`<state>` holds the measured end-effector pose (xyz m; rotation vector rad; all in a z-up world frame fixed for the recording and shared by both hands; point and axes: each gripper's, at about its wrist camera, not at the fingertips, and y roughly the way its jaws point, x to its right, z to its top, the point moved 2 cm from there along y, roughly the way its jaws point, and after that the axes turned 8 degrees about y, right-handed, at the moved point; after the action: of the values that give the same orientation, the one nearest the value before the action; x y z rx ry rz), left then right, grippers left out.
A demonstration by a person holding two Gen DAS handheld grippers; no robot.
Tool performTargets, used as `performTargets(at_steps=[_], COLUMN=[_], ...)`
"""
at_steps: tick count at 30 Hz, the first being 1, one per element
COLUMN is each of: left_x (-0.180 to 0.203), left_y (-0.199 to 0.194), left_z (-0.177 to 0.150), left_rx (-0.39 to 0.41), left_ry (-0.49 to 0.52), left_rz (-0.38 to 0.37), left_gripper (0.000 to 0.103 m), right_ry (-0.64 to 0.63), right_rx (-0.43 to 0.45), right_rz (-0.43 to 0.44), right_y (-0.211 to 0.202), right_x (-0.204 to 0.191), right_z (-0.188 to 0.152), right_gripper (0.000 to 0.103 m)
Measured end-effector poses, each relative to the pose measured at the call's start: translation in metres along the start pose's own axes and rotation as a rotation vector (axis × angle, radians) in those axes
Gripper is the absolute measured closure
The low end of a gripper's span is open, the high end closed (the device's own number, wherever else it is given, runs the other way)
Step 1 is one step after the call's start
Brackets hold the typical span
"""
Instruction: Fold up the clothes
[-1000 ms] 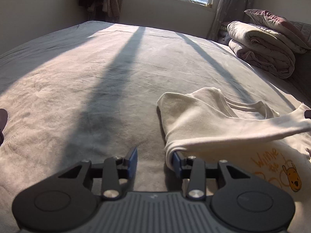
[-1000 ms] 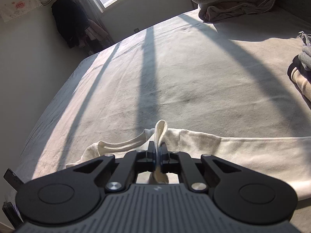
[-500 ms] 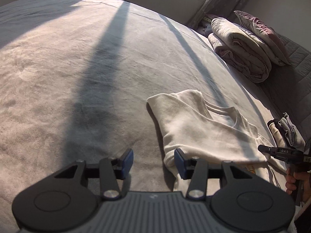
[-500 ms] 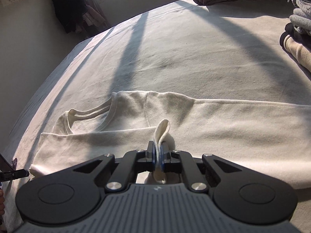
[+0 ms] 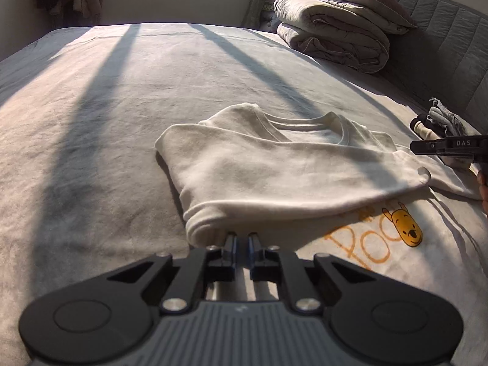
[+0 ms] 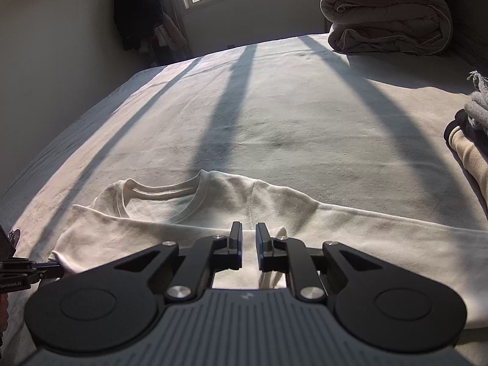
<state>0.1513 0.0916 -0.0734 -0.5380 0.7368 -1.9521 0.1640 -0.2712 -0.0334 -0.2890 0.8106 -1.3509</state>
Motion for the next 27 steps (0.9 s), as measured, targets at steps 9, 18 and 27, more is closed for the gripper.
performTargets(at_steps=[9, 18, 27], left_x=[-0.015, -0.017, -0.009], left_y=[-0.020, -0.033, -0.009], left_z=[-0.001, 0.020, -0.012], left_rx=[0.010, 0.206, 0.034], left_ry=[-0.011, -0.049, 0.067], left_rz=[-0.108, -0.092, -0.060], left_gripper=[0.095, 0.095, 0.095], right_ry=[0.027, -0.035, -0.066], right_rx=[-0.011, 0.003, -0.063], right_rz=[-0.052, -0.005, -0.036], right_y=[0.016, -0.004, 0.006], right_x=[0.013, -0.012, -0.012], right_z=[-0.021, -0.022, -0.044], right_gripper=[0.094, 0.086, 0.089])
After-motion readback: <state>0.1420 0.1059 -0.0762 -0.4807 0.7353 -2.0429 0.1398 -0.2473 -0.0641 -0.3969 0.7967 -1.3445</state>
